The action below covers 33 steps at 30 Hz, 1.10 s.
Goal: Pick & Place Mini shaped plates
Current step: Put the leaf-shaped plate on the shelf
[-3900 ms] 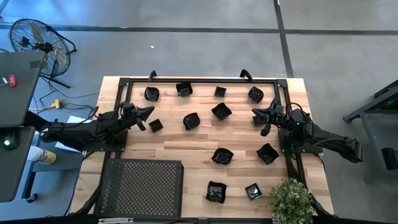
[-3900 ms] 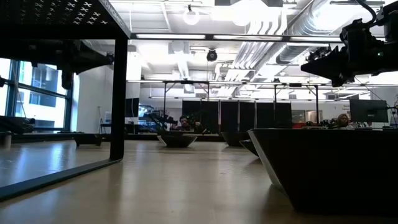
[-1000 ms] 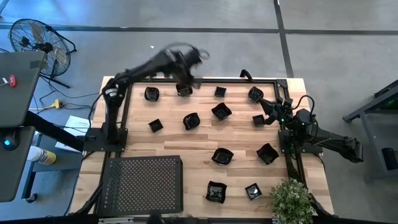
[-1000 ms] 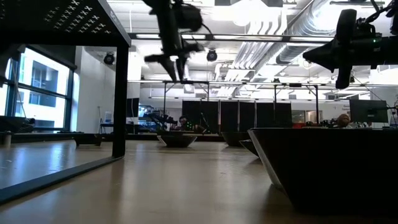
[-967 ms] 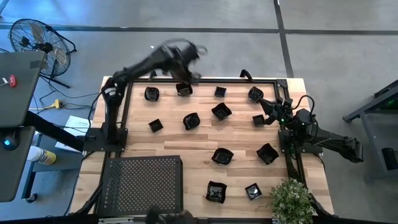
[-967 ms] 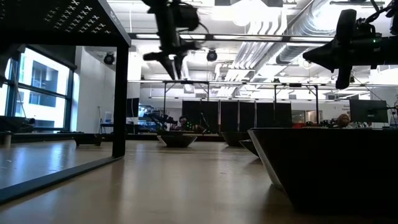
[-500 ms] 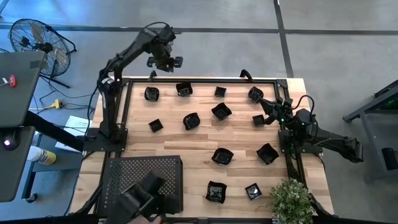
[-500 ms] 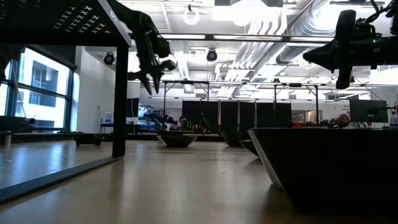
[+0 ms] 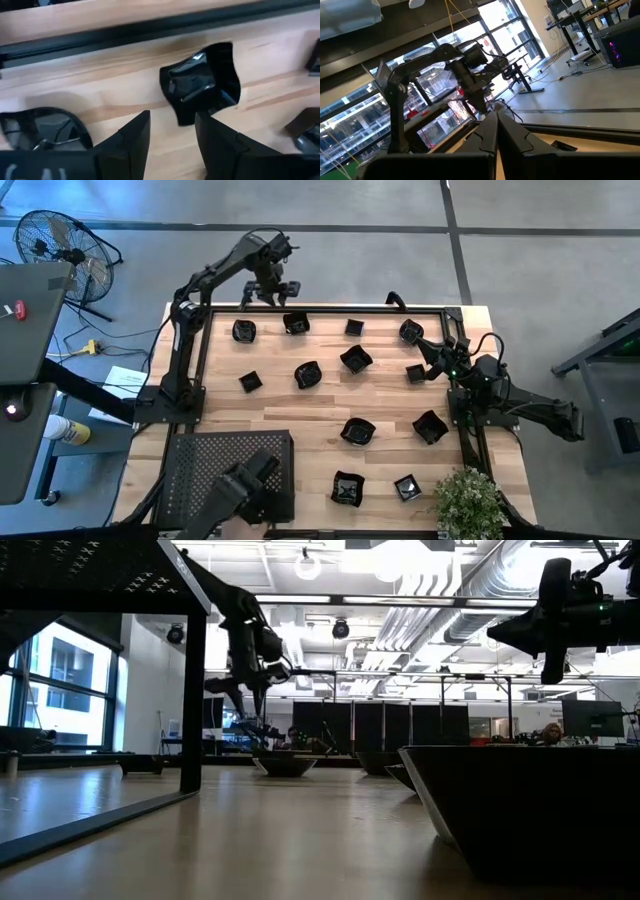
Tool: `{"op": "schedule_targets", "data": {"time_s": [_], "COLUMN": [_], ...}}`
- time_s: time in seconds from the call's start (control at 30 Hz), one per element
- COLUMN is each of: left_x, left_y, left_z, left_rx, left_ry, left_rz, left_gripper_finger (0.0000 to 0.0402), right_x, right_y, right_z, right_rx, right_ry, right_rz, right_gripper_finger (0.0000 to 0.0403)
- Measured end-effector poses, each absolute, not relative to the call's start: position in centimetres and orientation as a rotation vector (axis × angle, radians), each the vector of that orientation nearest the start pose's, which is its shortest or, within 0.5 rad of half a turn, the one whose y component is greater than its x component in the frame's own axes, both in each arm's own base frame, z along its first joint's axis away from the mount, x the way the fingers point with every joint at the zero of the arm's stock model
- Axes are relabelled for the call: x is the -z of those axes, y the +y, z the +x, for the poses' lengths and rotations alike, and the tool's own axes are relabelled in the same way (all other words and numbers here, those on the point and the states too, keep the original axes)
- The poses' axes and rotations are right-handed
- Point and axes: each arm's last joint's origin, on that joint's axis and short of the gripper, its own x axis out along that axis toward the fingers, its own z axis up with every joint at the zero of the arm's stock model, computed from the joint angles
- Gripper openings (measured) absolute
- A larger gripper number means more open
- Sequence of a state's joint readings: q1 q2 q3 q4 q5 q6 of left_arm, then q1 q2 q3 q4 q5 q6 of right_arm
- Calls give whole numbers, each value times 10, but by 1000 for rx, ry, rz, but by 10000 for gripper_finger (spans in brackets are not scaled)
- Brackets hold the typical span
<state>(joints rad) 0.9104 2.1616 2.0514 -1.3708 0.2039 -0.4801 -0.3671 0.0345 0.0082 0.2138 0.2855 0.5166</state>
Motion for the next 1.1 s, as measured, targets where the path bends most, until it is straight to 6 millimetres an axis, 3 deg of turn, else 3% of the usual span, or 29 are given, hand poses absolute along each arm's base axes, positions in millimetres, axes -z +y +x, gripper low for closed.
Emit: {"op": "schedule_targets", "data": {"time_s": [0.2,0.37,0.53,0.73,0.87,1.1], "left_x": [-259,-274,-307,-342,-335,-293], "left_y": [320,299,259,203,172,137], "left_z": [273,286,302,323,326,296], "left_rx": [-832,-829,-908,-904,-850,-801], "left_ry": [1250,1279,1224,994,846,597], "left_rz": [-1127,-982,-823,-717,-726,-962], "left_gripper_finger": [148,93,10,6,3,1], "right_x": [-183,-182,-181,-181,-179,-184], "right_y": [-42,-42,-42,-42,-42,-42], "right_z": [87,88,88,88,89,94], "right_rx": [589,593,591,592,575,536], "right_ry": [-345,-330,-323,-316,-283,-194], "right_rz": [489,488,486,468,470,465], "right_gripper_finger": [0,0,0,0,0,0]}}
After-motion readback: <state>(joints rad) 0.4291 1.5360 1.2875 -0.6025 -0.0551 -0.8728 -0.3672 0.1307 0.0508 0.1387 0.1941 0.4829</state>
